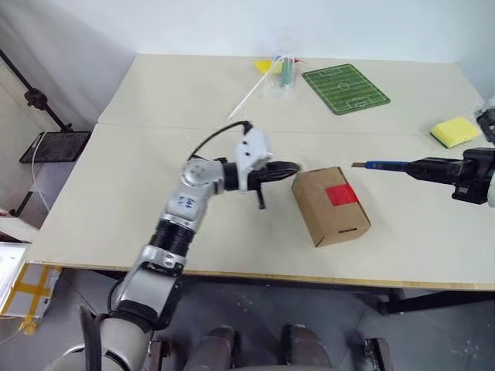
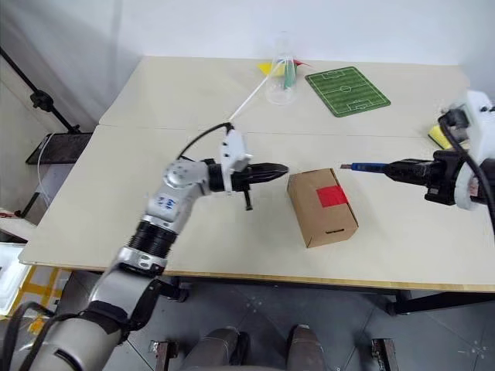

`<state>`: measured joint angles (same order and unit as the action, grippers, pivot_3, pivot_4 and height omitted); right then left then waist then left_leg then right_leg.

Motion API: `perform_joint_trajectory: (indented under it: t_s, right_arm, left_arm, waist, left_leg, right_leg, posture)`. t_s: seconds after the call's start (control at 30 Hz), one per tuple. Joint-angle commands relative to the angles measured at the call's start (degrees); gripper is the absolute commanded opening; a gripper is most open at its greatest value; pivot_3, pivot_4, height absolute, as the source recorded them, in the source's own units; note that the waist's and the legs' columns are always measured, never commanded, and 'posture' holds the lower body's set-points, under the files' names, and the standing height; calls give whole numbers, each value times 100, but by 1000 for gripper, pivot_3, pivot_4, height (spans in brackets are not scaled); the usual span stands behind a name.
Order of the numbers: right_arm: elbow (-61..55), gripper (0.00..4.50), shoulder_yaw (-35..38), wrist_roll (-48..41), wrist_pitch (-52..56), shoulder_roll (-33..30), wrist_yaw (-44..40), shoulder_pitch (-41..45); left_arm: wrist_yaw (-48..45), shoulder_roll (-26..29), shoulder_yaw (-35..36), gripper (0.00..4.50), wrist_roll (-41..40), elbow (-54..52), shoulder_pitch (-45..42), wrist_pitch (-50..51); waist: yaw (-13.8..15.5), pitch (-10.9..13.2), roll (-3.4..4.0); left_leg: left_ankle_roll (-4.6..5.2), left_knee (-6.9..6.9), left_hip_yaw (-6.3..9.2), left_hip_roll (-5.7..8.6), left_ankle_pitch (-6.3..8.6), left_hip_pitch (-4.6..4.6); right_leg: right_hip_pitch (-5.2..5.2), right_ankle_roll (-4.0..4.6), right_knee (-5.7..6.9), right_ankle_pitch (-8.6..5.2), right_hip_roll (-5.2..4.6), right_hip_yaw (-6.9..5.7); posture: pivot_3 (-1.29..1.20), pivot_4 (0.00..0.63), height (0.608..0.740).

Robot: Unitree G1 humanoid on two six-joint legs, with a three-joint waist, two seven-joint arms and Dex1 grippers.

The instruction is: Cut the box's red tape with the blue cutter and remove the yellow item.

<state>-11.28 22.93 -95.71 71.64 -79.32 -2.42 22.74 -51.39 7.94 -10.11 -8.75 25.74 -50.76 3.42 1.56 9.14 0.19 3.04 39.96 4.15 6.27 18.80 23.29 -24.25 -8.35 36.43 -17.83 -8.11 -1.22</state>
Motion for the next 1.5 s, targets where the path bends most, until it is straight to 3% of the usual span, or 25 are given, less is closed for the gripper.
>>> perform_joint_trajectory:
  t_s: [0.03,0.2,0.4,0.93,1.5]
  right_arm:
    - [-284,169,120,288,22,-61,-84,-45]
    - [-403,169,120,449,-88,78,-26,6]
    - [-671,169,24,828,-206,334,23,21]
    - [-946,169,-317,1926,-147,757,-278,153]
    - [-943,169,-226,1720,435,877,-360,197]
  left_arm:
    - [504,-552,-126,0,199,408,-372,-165]
    - [990,-974,-427,0,764,1197,-617,-156]
    - [1246,-1300,-458,0,859,1593,-683,-119]
    - [1153,-1356,-574,0,1118,1810,-810,298]
    - [1089,-1361,-756,0,1295,1787,-731,436]
  waist:
    - [7,0,-1]
    - [129,2,-4]
    - [140,3,-5]
    - [161,3,-5]
    - [159,2,-4]
  left_leg:
    - [0,0,-1,0,0,0]
    - [5,3,-10,9,-1,1]
    - [1,-2,-25,-1,-2,1]
    - [2,2,-25,5,-2,0]
    - [2,1,-25,6,-2,-1]
  right_leg:
    - [0,0,0,0,0,0]
    - [0,-12,-4,6,0,-6]
    - [-13,-12,-1,6,6,-5]
    - [-12,-13,2,7,5,-6]
    - [-12,-13,3,7,5,-7]
  posture:
    - [0,150,740]
    - [0,150,740]
    - [0,150,740]
    - [0,150,740]
    - [0,150,740]
